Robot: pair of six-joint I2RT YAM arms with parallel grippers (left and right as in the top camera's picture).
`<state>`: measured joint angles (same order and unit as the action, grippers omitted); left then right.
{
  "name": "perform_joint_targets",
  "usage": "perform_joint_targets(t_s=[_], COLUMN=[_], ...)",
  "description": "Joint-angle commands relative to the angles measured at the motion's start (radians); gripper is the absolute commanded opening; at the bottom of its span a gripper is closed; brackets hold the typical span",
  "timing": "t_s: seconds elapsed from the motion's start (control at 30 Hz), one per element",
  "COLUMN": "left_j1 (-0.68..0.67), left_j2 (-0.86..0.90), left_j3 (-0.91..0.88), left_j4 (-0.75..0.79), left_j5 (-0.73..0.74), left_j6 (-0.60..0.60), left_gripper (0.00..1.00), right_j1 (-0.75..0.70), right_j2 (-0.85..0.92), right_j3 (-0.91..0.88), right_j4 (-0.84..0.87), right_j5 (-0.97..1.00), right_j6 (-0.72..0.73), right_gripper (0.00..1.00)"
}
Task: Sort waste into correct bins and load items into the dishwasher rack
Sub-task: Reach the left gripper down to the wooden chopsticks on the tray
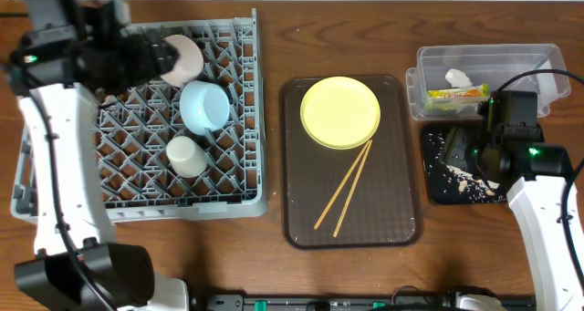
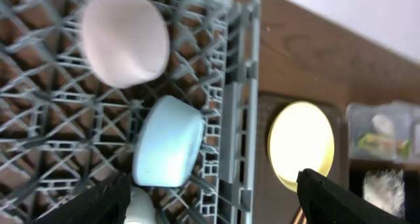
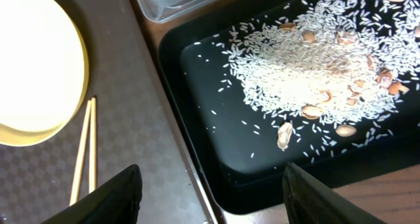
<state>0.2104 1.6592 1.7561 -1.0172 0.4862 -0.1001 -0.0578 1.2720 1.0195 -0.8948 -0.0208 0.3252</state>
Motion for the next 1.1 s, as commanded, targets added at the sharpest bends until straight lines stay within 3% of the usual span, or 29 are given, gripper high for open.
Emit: perform_joint_targets(t_s=[0.0, 0.2, 0.4, 0.73, 0.87, 1.07], left_j1=[-0.124, -0.325, -0.549, -0.747, -0.791, -0.86], left_j2=[0.019, 0.046, 0.127, 0.275, 0.307, 0.328], left_j3=[0.001, 0.0, 0.0, 0.0, 0.0, -0.005], left_j4=[-0.002, 0.012, 0.072, 0.186, 0.161, -0.022], left_j5=[-0.15, -0.254, -0.301, -0.385, -0.393, -0.39], left_j6=[0.013, 0.013, 0.013, 0.013, 0.013, 0.012], left_gripper=[0.83, 0.84, 0.91, 0.92, 0.92, 0.91], right_j1=[-0.001, -0.001, -0.001, -0.001, -0.001, -0.001], right_j2=[-0.013, -0.013, -0.013, -0.013, -0.013, -0.013], right_j3=[0.012, 0.012, 0.012, 0.012, 0.012, 0.012], right_j4=[0.008, 0.016, 0.016, -0.011, -0.014, -0.014], right_j5=[-0.036, -0.077, -0.059, -0.035, -0.032, -0.032], right_j6=[-0.028, -0.08, -0.079, -0.08, -0.08, -0.08], right_gripper=[0.68, 0.68, 0.67, 0.68, 0.68, 0.68])
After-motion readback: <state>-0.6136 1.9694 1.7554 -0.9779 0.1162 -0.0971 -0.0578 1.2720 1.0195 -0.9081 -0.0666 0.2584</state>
